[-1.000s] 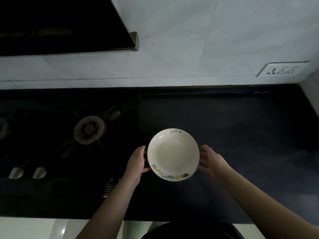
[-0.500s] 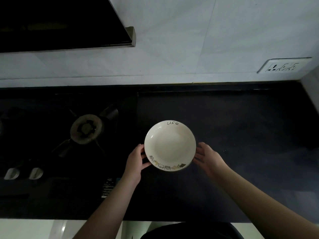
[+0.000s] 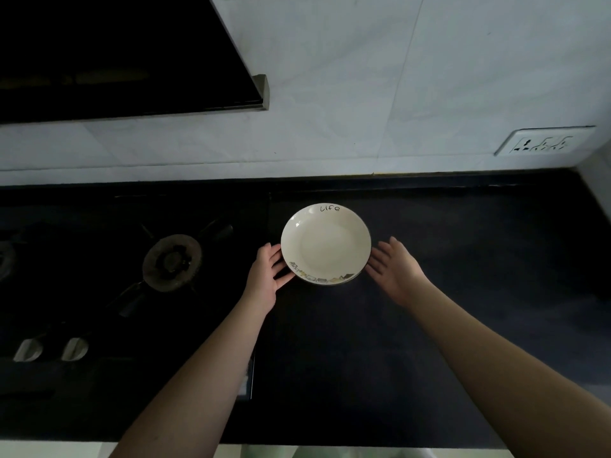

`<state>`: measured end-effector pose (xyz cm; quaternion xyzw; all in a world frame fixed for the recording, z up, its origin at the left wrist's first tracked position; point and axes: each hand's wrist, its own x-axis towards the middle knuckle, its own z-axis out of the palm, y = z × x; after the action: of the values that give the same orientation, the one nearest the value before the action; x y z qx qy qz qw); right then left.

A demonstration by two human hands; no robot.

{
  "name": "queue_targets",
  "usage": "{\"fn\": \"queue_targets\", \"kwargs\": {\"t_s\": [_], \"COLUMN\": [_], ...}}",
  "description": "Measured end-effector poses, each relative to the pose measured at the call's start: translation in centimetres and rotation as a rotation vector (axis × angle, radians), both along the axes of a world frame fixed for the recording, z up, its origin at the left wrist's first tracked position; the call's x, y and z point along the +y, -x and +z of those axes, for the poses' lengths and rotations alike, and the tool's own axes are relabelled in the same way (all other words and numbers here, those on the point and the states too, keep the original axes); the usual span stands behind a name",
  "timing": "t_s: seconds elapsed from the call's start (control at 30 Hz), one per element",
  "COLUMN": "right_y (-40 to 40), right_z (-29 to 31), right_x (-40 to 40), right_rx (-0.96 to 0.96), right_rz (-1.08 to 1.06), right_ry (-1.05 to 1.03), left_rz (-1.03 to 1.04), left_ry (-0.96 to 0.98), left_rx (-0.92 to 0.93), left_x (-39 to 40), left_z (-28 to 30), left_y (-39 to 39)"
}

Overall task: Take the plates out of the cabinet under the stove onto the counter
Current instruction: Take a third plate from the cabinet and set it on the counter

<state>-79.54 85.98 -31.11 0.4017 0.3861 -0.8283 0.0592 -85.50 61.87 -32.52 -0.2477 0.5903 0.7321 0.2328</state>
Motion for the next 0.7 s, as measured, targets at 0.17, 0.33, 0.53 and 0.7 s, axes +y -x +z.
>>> {"fn": "queue_targets", "kwargs": {"t_s": [0.17,0.33,0.53,0.7], "right_y": [1.4,1.9,0.6,-2.9], "right_z": [0.0,0.3,2.1,4.2], "right_x": [-0.2,-0.2,0.6,0.8], "right_rx": [0.018,0.006,-0.129,-0.150], "right_rz": [-0.011,0.022,0.300,0.479], "right_ry": [-0.001,-0.053,-0.306,-0.443], "left_rz": [0.005,0.009,0.010,-0.355], "left_ry": [-0.030,-0.079,0.028,0.255], "left_rx": [0.001,-0.010,0.073,0.324], "left_x": [0.2,-0.1,-1.9,-4.1], "left_z": [-0.3,-0.8,0.2,2.7], "left_y": [1.7,1.9,1.8,-0.3]}}
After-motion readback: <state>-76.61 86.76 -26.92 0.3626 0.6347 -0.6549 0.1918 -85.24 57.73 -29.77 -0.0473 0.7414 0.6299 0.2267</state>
